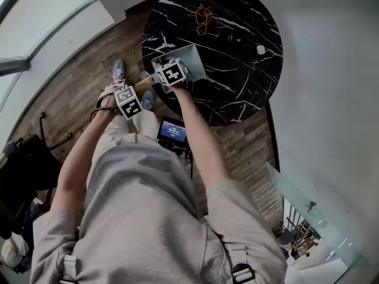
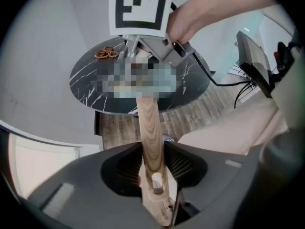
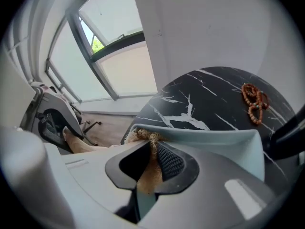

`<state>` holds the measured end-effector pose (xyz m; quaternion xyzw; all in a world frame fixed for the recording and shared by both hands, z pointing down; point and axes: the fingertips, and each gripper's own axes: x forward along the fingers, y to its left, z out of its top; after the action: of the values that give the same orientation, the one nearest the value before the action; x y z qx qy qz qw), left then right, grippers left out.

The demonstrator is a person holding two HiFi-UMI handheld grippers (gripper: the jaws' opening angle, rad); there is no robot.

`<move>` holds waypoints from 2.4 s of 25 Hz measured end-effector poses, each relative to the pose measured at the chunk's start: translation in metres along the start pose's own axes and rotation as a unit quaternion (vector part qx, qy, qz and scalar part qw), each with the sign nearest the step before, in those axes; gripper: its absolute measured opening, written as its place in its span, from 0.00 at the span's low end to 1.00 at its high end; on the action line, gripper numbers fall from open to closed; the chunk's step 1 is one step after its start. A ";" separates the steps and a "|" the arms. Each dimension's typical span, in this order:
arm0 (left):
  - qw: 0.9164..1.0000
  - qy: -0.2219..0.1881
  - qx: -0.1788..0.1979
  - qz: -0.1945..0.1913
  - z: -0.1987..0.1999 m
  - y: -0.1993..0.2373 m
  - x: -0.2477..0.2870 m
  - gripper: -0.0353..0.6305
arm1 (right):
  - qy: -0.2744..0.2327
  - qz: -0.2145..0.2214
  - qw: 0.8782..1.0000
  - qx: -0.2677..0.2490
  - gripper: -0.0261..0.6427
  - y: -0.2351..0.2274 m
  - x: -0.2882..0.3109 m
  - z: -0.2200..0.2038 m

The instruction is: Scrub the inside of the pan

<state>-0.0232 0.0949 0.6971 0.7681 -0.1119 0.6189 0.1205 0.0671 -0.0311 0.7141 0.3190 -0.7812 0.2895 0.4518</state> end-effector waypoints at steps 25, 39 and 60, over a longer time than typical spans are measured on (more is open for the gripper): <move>1.000 0.011 -0.010 0.009 -0.007 0.008 -0.001 0.25 | 0.022 -0.117 0.993 0.026 0.13 -0.092 -0.045 -0.047; 1.000 0.017 -0.010 0.010 -0.008 0.007 -0.001 0.25 | 0.066 0.000 0.980 -0.188 0.13 0.015 -0.019 -0.044; 1.000 0.018 -0.018 0.018 -0.008 0.007 -0.001 0.25 | 0.156 -0.044 0.973 -0.165 0.13 -0.059 -0.055 -0.097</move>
<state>-0.0334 0.0907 0.6985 0.7522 -0.1345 0.6329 0.1248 0.1843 0.0163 0.7155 0.2249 -0.7230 0.1828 0.6271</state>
